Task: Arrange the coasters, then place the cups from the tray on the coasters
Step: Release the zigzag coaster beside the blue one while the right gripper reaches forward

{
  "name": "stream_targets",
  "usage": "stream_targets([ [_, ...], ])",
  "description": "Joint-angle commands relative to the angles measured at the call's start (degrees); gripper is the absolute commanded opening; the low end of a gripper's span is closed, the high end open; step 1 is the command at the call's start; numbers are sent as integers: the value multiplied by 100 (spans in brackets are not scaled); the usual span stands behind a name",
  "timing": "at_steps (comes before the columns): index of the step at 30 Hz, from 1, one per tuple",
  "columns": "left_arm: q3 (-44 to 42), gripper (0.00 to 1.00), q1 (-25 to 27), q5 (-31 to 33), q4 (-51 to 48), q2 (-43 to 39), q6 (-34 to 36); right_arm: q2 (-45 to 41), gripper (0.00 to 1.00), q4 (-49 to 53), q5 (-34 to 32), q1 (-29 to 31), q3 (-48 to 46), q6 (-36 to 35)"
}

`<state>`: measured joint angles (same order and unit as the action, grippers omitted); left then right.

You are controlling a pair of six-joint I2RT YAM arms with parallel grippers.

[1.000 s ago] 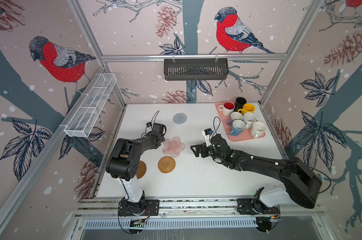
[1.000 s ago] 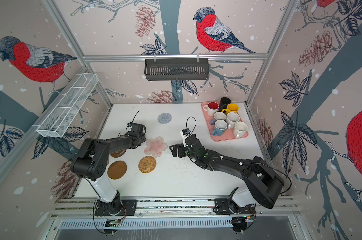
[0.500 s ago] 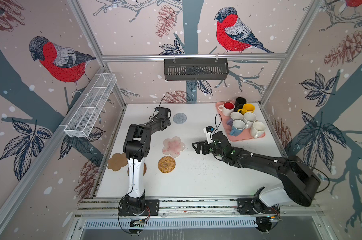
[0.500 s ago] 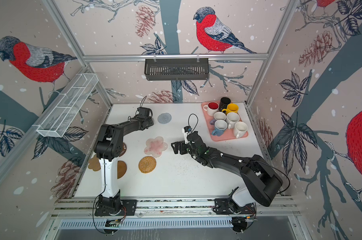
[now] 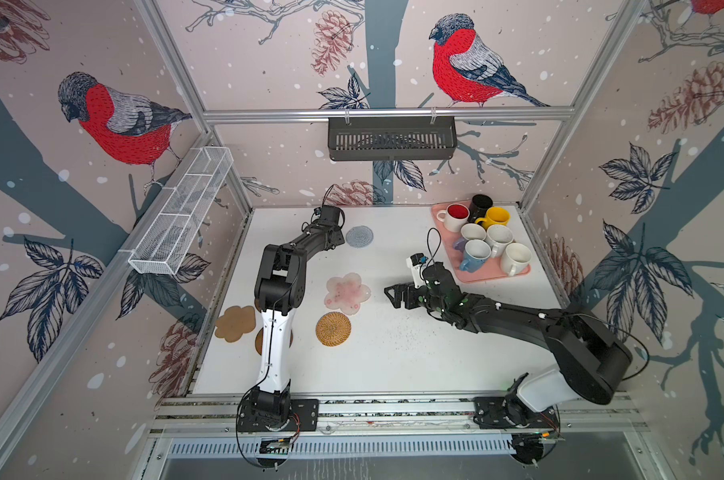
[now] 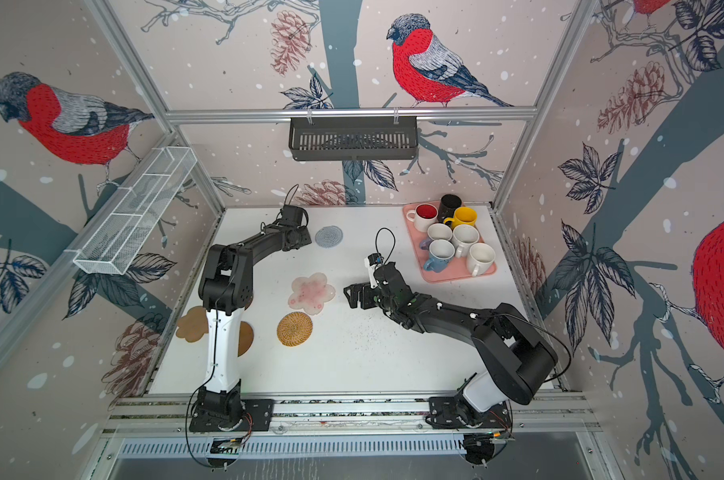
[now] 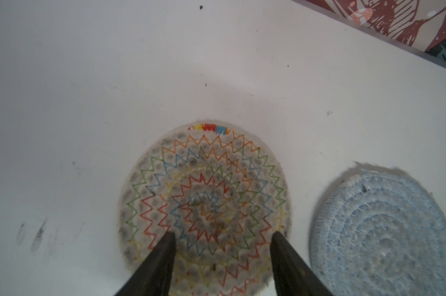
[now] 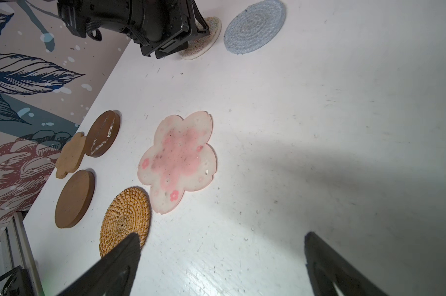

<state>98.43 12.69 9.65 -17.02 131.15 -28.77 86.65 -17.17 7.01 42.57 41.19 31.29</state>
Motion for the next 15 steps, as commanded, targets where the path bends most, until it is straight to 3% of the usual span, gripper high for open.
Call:
stream_targets([
  [1, 82, 65, -12, -165, -851, -59, 76, -47, 99, -118, -22, -3, 21, -61],
  [7, 97, 74, -13, -113, -1027, -412, 133, -116, 99, 36, -231, -17, 21, -83],
  [8, 91, 78, -11, -137, -1066, -503, 135, -137, 99, 66, -251, -22, 21, -74],
  [10, 77, 97, 5, -180, -1167, -744, 137, -198, 99, 175, -262, -16, 36, -47],
  [15, -123, 98, 81, -232, -1438, -1569, 293, -560, 99, 416, -360, 71, -84, 69],
])
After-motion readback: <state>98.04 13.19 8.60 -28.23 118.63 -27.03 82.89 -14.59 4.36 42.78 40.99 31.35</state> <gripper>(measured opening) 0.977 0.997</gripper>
